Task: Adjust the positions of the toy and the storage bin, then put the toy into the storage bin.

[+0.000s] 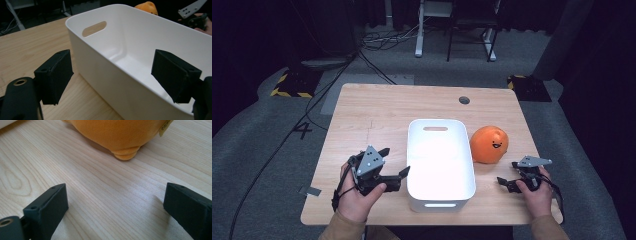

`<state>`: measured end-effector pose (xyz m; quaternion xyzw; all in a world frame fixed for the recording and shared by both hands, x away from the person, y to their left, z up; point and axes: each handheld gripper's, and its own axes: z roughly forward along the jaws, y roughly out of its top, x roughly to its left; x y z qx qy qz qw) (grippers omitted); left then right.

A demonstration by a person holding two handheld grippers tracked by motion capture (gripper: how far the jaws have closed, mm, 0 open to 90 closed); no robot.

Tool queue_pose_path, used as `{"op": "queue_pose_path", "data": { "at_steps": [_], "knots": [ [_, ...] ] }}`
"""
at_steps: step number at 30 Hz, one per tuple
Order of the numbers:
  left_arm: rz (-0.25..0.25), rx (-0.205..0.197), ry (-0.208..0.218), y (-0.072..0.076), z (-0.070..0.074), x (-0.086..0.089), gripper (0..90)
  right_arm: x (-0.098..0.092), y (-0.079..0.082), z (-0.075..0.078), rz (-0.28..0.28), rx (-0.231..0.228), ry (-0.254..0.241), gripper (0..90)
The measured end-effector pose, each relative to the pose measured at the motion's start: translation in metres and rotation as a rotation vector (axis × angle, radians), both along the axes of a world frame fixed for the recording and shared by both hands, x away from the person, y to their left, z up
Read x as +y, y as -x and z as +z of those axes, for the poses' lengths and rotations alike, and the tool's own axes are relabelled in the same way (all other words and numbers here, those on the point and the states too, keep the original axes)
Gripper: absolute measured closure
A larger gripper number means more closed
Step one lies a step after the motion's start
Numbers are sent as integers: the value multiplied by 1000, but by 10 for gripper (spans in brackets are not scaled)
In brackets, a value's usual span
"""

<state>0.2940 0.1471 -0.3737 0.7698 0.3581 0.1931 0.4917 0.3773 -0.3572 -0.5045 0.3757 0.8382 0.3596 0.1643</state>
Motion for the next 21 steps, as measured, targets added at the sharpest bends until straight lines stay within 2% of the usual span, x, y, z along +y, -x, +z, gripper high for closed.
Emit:
{"op": "queue_pose_path", "data": {
  "at_steps": [3, 4, 5, 7, 10, 13, 15, 19, 21],
  "knots": [
    [42, -5, -13, -9, -3, 10, 169, 0, 0, 0, -2, 1, 1, 57],
    [59, 0, -30, -15, -6, 16, 169, 0, 0, 0, -4, -1, 3, 57],
    [59, 0, -30, -15, -6, 16, 169, 0, 0, 0, -4, -1, 3, 57],
    [80, 18, -26, -21, -12, 22, 169, 0, 1, 0, -12, -2, 2, 57],
    [135, 27, -72, -33, -20, 31, 169, 0, 1, 0, -19, 2, 2, 59],
    [155, 43, -100, -41, -28, 38, 172, 0, 1, 0, -17, -1, 1, 62],
    [169, 66, -112, -46, -35, 44, 173, 0, 1, 0, -26, -2, -3, 78],
    [207, 84, -135, -56, -46, 53, 173, 0, 1, 0, -42, -7, -10, 99],
    [234, 95, -131, -62, -52, 58, 182, 0, 1, 0, -43, -8, -11, 100]
  ]
}}
